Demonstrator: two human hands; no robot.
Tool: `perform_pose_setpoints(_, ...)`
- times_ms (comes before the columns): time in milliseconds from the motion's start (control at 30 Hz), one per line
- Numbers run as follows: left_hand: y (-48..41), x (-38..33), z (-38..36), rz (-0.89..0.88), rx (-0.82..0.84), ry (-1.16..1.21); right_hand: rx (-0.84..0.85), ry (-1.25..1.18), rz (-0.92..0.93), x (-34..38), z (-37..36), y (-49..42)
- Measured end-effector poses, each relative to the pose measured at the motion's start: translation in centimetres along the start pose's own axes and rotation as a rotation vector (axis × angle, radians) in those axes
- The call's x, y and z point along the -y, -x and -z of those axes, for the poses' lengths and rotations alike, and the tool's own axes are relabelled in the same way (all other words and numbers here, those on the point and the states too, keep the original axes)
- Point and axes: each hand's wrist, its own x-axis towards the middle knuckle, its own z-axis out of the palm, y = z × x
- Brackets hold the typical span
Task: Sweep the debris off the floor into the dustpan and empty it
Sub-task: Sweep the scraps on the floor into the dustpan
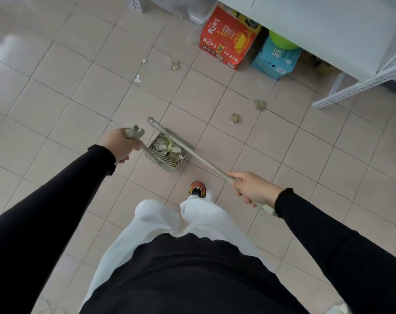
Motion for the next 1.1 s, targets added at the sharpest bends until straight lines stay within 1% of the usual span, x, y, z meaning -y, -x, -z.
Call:
perform_pose_setpoints(167, -0.7, 0.4, 1.9, 0.015, -0.027, 0.077, -0.062, -0.023, 0.043, 3.1, 0.8, -1.6)
perform_pose_setpoints(467, -3.8, 0.4, 7.4, 0.002, -0.043, 0.218, -0.171, -0.016, 0.100, 13.2, 3.0, -6.9)
perform_pose_setpoints(600, -5.4, -0.6, 9.7, 0.010, -0.075, 0.260, -0.230, 0.039, 0.131, 18.1, 4.7, -9.9)
perform_pose_setpoints(767, -7.6, -2.8, 11.9, 0.021, -0.106, 0.318, -0.255, 0.143, 0.177, 25.1, 8.7, -14.8)
perform_pose_setpoints(867, -9.1, -4.5, 12.6, 0.053, -0.133, 0.334, -0.267, 0.247, 0.200, 30.2, 11.8, -19.0)
perform_pose_setpoints(1000, -10.5, -6.9, 13.1, 0.096, -0.170, 0.369, -0.242, 0.422, 0.195, 36.6, 14.8, -23.6)
perform_pose_setpoints(1100, -11.4, -8.0, 13.1, 0.132, -0.192, 0.401, -0.220, 0.517, 0.181, 39.8, 15.2, -25.9)
